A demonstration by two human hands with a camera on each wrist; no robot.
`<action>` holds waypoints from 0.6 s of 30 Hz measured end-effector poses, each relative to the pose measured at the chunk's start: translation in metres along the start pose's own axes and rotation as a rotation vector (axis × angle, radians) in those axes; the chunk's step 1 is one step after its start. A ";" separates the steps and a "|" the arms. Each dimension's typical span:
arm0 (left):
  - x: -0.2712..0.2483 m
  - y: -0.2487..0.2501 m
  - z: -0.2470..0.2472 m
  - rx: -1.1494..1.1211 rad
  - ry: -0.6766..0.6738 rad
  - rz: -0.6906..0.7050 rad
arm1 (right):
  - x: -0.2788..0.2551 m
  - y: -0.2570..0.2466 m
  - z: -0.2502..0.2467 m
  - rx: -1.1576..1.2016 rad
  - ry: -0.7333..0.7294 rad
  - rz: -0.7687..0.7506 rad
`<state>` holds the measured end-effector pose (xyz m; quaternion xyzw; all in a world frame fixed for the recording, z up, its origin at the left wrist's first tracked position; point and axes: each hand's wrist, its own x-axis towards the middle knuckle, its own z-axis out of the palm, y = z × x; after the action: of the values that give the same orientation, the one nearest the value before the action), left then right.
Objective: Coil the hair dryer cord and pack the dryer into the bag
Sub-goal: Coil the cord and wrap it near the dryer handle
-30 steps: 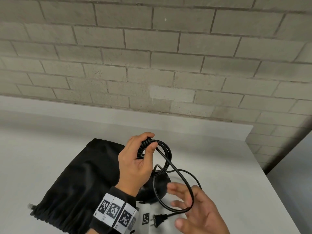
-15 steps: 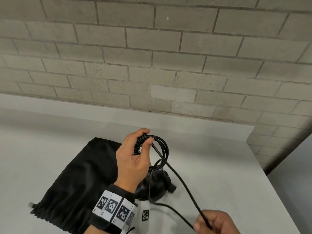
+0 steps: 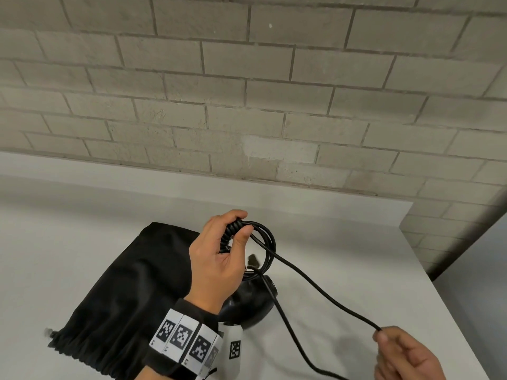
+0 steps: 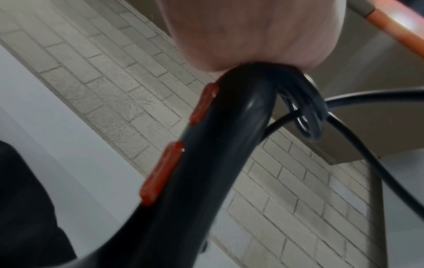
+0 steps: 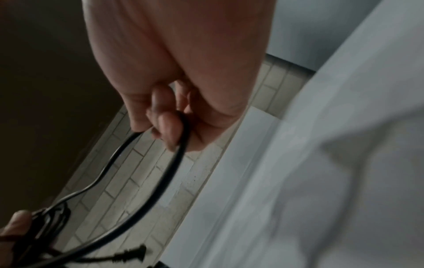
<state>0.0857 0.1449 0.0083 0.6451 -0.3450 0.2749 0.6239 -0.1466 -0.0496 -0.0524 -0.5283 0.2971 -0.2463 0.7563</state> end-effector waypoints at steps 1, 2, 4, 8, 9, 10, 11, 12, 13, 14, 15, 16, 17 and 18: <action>-0.001 0.001 0.000 -0.001 0.001 0.004 | 0.004 -0.002 0.005 -0.071 0.094 -0.030; -0.002 0.001 0.001 0.000 0.003 0.008 | 0.007 -0.004 0.009 -0.155 0.169 -0.062; -0.003 0.002 0.001 -0.002 0.014 0.005 | 0.014 0.001 0.016 -0.234 0.270 -0.201; -0.002 0.004 0.002 0.000 0.022 0.006 | -0.006 -0.008 0.070 -0.437 0.402 -0.676; -0.002 0.004 0.002 0.000 0.021 0.012 | -0.016 -0.012 0.087 -0.482 0.406 -0.777; -0.003 0.005 0.002 0.000 0.018 0.016 | -0.026 -0.014 0.103 -0.484 0.343 -0.872; -0.003 0.006 0.002 -0.001 0.015 0.017 | -0.034 -0.015 0.120 -0.470 0.259 -0.919; -0.003 0.006 0.002 0.001 0.012 0.018 | -0.040 -0.014 0.134 -0.459 0.157 -0.930; -0.003 0.007 0.002 0.005 0.010 0.021 | -0.042 -0.012 0.145 -0.468 0.065 -0.886; -0.004 0.007 0.002 0.011 0.006 0.027 | -0.041 -0.007 0.152 -0.514 -0.009 -0.800; -0.004 0.008 0.002 0.020 0.002 0.032 | -0.038 -0.003 0.158 -0.588 -0.081 -0.684; -0.005 0.008 0.001 0.028 0.000 0.033 | -0.034 0.001 0.162 -0.645 -0.154 -0.568; -0.005 0.008 0.001 0.035 0.000 0.029 | -0.031 0.002 0.165 -0.650 -0.215 -0.446; -0.005 0.008 0.001 0.039 0.003 0.023 | -0.028 0.002 0.168 -0.590 -0.255 -0.355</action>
<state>0.0764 0.1441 0.0097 0.6527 -0.3461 0.2897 0.6085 -0.0464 0.0800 -0.0047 -0.7934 0.1626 -0.2096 0.5479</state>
